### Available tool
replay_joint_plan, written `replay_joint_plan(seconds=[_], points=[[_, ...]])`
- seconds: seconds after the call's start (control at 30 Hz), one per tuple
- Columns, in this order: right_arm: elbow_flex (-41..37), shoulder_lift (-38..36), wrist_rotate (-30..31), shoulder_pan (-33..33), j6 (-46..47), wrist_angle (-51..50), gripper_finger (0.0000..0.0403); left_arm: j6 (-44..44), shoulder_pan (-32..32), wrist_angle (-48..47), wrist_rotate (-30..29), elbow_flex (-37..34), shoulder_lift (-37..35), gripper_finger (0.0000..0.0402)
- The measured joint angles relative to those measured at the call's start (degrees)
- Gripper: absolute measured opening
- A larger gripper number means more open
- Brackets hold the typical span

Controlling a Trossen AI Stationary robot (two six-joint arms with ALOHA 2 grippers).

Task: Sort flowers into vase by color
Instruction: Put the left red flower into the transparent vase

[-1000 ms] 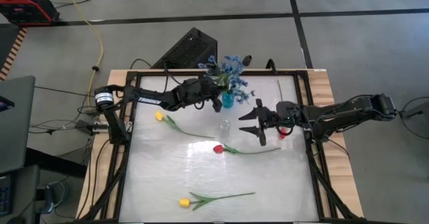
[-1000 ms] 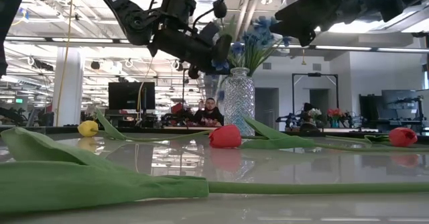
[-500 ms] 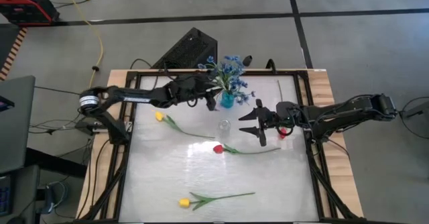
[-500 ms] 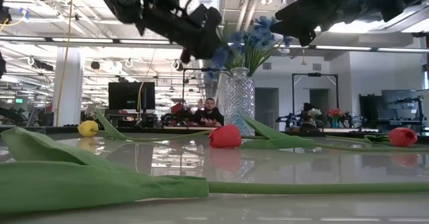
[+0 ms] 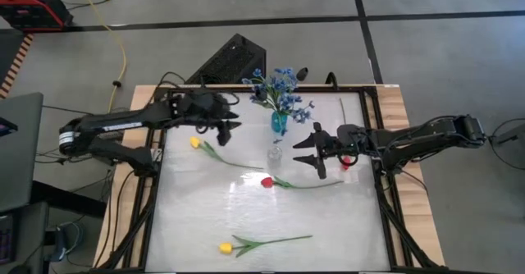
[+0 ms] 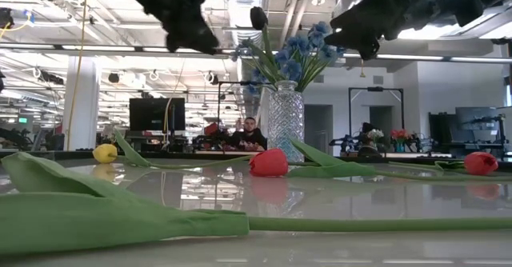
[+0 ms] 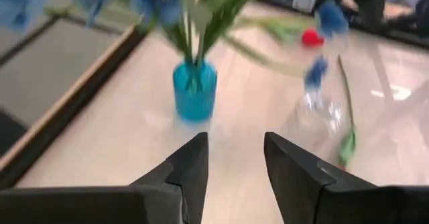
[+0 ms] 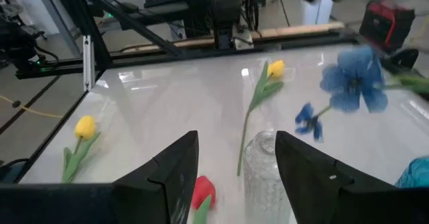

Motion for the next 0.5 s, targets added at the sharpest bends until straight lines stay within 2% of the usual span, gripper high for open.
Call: replay_joint_plan(seconds=[0.1, 0.23, 0.4, 0.5], points=[[1.86, 0.01, -0.77, 0.17, 1.42, -4.32, 0.0223, -2.45, -2.26, -2.33, -1.91, -2.28, -3.23, 0.0133], [4.95, -0.02, -2.82, 1.72, 1.90, -13.86, 0.0223, -4.47, -8.44, 5.46, -3.24, -11.08, -5.56, 0.0132], [6.04, 1.14, -2.83, 6.40, 2.54, -23.13, 0.0223, -4.70, -18.04, 30.58, -3.58, -24.86, -6.37, 0.0132], [6.04, 3.58, -2.83, 9.41, 3.21, -24.16, 0.0223, -2.79, -22.71, 47.10, -3.60, -31.60, -5.49, 0.0132]])
